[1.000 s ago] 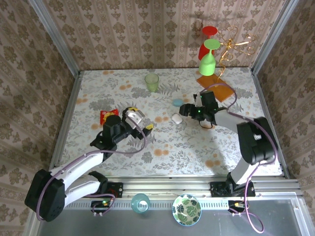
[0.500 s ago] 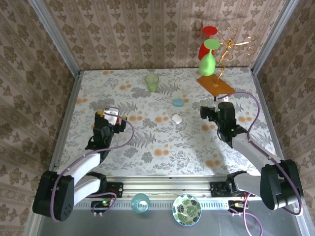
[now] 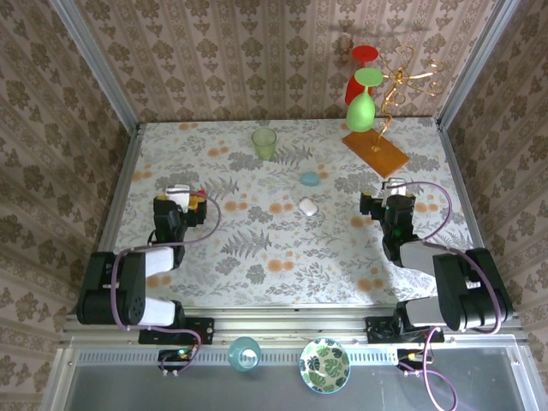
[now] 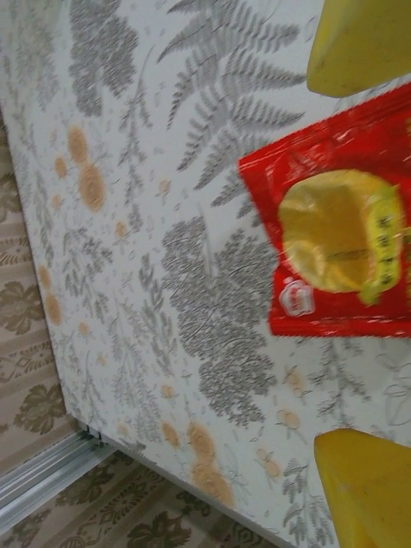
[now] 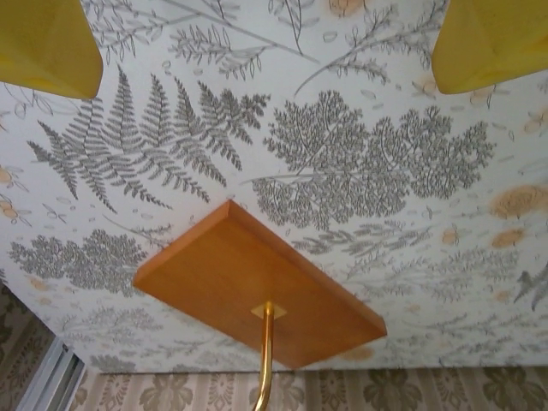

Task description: Insert wireless bluetooth earbuds into charging case

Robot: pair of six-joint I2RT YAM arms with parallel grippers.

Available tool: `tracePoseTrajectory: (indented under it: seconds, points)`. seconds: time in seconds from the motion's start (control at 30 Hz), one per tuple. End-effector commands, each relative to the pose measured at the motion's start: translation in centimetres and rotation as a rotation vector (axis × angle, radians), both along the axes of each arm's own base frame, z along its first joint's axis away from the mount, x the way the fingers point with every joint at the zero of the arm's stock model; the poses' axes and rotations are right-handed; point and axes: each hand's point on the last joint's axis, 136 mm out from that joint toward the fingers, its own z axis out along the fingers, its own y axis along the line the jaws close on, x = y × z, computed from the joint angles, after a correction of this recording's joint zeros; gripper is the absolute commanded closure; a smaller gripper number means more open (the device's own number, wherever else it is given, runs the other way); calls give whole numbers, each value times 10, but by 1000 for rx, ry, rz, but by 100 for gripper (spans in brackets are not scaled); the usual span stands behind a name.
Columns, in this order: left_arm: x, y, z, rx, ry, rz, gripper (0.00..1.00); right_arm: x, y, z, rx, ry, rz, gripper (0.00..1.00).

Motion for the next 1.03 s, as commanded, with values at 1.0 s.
tracePoseTrajectory:
  seconds: [1.0]
  points:
    - [24, 6, -7, -80, -13, -10, 0, 23, -5, -5, 20, -41, 9, 0]
